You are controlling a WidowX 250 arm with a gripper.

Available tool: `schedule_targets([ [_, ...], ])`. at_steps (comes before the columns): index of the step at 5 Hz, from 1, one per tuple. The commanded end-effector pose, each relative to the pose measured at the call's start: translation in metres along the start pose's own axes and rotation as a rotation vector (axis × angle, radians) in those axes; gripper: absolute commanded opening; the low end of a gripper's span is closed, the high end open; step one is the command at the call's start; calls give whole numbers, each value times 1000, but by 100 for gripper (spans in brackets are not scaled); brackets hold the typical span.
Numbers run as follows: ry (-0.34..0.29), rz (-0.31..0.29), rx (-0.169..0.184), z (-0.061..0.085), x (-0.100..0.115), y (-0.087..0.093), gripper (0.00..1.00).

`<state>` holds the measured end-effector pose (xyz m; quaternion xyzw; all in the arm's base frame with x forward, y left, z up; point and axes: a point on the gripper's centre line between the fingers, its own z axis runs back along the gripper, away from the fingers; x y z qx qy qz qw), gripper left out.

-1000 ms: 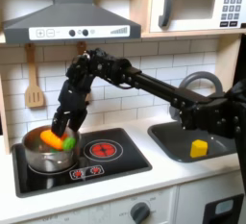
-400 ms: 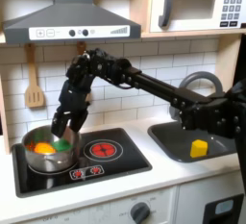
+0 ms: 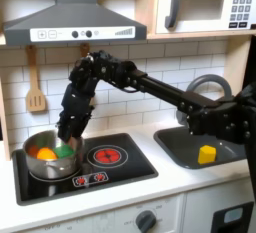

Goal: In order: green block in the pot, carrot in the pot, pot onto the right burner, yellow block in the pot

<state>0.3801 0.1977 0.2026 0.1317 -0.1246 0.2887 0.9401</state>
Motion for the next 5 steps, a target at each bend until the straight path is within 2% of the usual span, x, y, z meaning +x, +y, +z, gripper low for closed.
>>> schedule_targets([
  [1,5,6,4,-3,-2,-1,0],
  [5,67,0,2,-22,-17,-4,0],
])
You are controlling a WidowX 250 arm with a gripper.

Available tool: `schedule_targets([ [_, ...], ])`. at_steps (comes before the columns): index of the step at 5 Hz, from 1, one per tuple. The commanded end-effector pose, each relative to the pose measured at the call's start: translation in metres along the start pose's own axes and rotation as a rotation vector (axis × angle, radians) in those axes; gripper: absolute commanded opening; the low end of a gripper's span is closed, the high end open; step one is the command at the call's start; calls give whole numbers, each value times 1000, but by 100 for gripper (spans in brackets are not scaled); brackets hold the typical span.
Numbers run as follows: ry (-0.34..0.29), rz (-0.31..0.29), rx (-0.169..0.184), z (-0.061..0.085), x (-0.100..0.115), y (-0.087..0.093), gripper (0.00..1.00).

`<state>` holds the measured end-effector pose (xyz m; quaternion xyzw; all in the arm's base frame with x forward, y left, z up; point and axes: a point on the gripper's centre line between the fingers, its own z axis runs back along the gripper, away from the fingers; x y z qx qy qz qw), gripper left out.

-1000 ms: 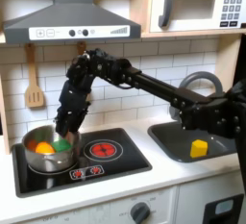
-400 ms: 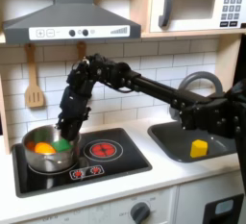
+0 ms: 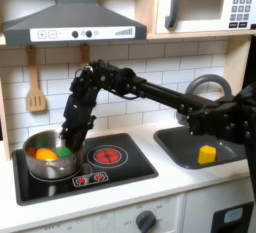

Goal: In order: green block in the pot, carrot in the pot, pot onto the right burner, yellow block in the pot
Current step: 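Slide the pot onto the right burner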

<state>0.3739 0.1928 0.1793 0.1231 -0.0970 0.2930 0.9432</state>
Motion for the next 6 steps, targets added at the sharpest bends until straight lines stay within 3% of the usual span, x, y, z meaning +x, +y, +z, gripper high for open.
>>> schedule_targets([
  [1,7,-9,-7,-3,-4,-3,0],
  [5,35,-66,-52,-6,-18,-15,0],
  [6,39,-104,-71,-1,-28,-30,0],
])
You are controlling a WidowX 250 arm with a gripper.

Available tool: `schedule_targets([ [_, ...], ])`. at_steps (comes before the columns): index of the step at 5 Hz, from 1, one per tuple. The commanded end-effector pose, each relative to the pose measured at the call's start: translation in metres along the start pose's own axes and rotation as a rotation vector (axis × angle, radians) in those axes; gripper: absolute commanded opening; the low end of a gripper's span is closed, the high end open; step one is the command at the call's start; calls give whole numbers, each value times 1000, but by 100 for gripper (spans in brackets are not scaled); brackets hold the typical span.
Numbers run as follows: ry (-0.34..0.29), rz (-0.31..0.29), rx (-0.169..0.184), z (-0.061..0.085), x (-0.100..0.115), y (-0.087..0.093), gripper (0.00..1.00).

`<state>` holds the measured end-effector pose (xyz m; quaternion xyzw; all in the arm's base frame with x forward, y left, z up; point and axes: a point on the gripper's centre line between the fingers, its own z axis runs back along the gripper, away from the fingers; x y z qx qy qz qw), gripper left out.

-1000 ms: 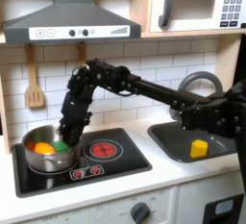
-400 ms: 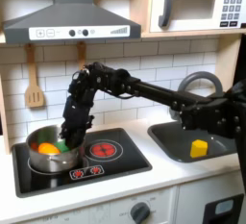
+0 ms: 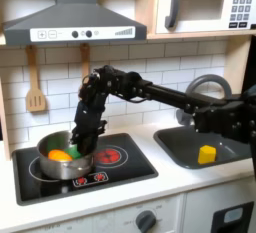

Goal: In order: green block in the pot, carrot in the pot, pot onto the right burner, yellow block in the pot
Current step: 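Slide the pot onto the right burner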

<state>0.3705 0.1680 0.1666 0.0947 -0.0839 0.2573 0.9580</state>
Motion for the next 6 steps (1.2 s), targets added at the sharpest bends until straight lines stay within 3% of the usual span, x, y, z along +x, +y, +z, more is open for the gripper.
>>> schedule_targets([
  [1,0,-44,-19,6,-10,-14,0],
  [6,4,-118,-61,11,-27,-44,0],
])
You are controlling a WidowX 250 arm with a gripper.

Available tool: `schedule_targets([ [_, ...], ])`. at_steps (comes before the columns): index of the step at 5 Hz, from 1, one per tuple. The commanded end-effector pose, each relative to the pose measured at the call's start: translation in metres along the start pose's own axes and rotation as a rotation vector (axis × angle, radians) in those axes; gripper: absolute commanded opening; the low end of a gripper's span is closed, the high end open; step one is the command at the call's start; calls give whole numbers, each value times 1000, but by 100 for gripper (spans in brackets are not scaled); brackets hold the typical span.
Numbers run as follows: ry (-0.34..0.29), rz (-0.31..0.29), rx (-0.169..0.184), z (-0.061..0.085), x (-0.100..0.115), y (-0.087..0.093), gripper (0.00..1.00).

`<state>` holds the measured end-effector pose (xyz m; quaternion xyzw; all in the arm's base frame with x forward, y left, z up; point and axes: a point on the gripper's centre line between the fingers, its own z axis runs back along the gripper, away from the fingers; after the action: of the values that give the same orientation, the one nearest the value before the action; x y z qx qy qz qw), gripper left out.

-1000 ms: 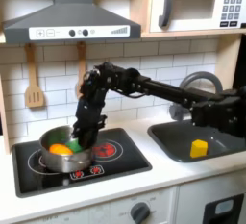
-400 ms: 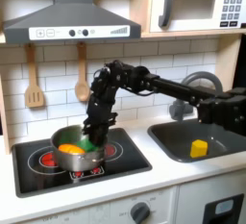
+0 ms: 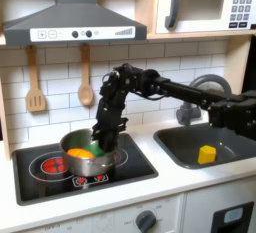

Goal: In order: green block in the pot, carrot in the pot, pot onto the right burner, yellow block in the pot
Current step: 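Slide the pot onto the right burner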

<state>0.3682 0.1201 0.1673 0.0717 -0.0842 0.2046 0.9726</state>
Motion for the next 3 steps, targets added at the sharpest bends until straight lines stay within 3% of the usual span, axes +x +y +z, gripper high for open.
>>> schedule_targets([
  [1,-2,-22,-15,1,-5,-8,0],
  [3,5,-33,-24,1,-7,-9,0],
])
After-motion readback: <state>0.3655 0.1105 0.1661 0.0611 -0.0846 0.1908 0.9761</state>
